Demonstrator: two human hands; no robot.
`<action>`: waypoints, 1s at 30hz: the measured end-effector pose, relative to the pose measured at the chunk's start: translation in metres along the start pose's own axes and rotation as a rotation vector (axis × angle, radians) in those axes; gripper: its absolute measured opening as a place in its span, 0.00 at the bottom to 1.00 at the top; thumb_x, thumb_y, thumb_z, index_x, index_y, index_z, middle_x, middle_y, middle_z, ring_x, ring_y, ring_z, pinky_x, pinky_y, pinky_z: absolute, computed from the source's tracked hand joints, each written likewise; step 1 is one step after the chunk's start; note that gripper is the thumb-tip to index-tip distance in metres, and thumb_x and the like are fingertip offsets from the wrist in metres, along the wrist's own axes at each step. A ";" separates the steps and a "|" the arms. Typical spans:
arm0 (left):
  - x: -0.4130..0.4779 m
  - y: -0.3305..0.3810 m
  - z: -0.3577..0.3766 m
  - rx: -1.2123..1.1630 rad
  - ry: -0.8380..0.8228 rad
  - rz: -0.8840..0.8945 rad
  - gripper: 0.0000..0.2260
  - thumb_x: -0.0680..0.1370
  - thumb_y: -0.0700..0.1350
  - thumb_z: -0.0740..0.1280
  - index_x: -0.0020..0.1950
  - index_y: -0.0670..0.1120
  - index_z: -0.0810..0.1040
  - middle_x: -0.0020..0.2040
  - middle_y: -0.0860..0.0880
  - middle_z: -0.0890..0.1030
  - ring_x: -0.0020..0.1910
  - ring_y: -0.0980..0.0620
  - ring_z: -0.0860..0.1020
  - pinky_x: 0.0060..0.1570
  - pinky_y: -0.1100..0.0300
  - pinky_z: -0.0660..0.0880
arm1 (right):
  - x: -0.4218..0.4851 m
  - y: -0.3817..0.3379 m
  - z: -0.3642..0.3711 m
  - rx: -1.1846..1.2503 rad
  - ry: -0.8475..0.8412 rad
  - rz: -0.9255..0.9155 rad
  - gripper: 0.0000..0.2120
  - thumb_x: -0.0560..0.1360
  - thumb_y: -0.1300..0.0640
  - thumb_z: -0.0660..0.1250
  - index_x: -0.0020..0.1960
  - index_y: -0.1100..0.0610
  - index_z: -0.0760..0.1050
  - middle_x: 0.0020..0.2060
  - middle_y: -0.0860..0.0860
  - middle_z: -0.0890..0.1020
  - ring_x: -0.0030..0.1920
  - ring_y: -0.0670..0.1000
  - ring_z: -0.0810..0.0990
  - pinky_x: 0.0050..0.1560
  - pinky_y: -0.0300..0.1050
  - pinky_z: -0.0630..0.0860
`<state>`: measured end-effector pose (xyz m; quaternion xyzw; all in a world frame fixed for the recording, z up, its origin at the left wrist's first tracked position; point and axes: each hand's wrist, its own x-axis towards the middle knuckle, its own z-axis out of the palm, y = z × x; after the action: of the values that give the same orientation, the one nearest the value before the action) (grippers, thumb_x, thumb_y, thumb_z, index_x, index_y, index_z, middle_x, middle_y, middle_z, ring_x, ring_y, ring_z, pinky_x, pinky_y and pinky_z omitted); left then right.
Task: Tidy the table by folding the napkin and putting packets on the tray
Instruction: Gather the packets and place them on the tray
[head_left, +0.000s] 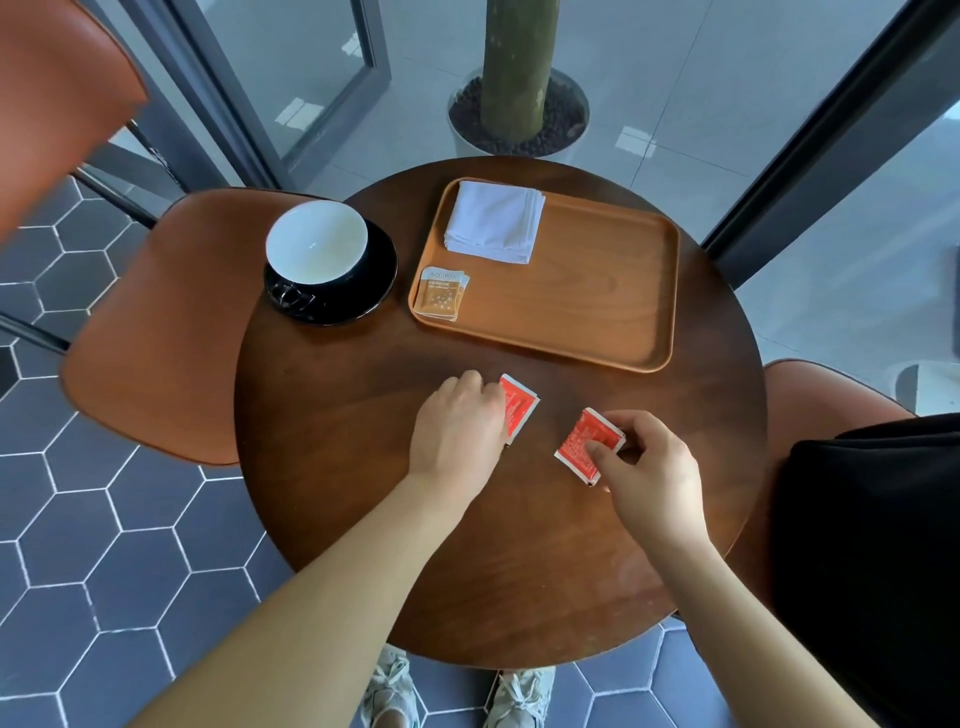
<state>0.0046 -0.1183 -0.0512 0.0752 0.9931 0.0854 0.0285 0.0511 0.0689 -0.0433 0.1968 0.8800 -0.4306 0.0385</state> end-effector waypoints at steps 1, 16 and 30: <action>-0.001 -0.002 -0.001 -0.014 -0.010 -0.005 0.23 0.74 0.57 0.73 0.62 0.45 0.78 0.57 0.44 0.81 0.54 0.48 0.81 0.50 0.56 0.79 | 0.000 0.000 0.000 0.003 -0.001 0.001 0.11 0.75 0.57 0.73 0.54 0.45 0.78 0.42 0.38 0.81 0.44 0.43 0.82 0.40 0.37 0.77; -0.007 0.009 -0.012 0.010 0.016 -0.014 0.14 0.75 0.53 0.70 0.51 0.43 0.80 0.43 0.44 0.80 0.41 0.47 0.80 0.40 0.55 0.78 | -0.005 -0.019 -0.009 -0.149 0.135 -0.166 0.13 0.72 0.51 0.75 0.55 0.50 0.78 0.37 0.43 0.80 0.38 0.45 0.79 0.40 0.41 0.74; -0.029 -0.034 -0.004 -0.257 0.113 -0.328 0.17 0.75 0.51 0.73 0.62 0.48 0.79 0.53 0.48 0.80 0.50 0.48 0.79 0.37 0.54 0.79 | -0.004 0.007 0.002 -0.170 0.072 -0.159 0.16 0.74 0.53 0.73 0.61 0.50 0.78 0.53 0.42 0.77 0.44 0.46 0.80 0.42 0.43 0.78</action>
<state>0.0281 -0.1570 -0.0519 -0.0966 0.9730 0.2095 -0.0046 0.0570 0.0703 -0.0492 0.1378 0.9270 -0.3486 -0.0107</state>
